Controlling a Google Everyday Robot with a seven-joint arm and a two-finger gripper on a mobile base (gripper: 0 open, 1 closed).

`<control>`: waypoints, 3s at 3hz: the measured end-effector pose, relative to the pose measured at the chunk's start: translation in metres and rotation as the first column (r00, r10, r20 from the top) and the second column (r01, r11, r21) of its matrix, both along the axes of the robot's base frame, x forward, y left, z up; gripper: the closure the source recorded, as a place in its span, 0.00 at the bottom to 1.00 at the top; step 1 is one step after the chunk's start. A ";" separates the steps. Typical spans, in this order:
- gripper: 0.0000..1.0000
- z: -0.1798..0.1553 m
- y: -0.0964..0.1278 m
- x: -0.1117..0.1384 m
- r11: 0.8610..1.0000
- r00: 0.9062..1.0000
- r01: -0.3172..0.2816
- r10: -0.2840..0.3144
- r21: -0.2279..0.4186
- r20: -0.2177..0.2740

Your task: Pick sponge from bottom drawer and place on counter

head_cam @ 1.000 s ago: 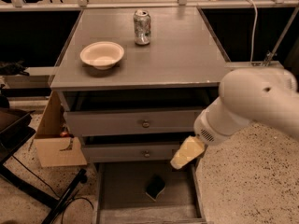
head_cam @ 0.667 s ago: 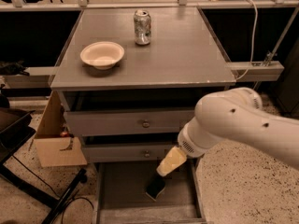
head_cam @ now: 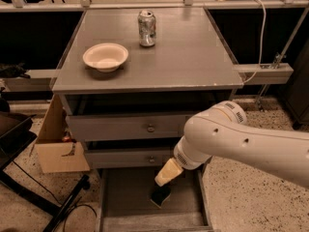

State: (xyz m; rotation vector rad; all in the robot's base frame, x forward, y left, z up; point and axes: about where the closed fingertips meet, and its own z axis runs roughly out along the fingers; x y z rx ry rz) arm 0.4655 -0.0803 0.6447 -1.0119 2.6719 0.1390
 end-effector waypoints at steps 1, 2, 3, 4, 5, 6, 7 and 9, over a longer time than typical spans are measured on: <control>0.00 -0.003 0.005 -0.001 1.000 1.000 -0.005 0.005 -0.006 0.005; 0.00 -0.046 0.023 -0.006 0.999 0.999 -0.040 0.040 0.006 -0.022; 0.00 -0.129 0.048 -0.001 0.994 0.996 -0.069 0.073 0.089 -0.045; 0.00 -0.187 0.067 0.016 0.979 0.995 -0.084 0.092 0.184 -0.033; 0.00 -0.239 0.079 0.033 0.967 0.993 -0.096 0.110 0.237 -0.047; 0.00 -0.239 0.079 0.033 0.967 0.993 -0.096 0.110 0.237 -0.047; 0.00 -0.256 0.073 0.040 0.968 0.990 -0.133 0.139 0.213 -0.015; 0.00 -0.326 0.027 0.080 0.967 0.972 -0.231 0.223 0.109 0.080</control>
Offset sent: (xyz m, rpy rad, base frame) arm 0.0096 0.0804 -0.1638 0.1628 0.0381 0.0959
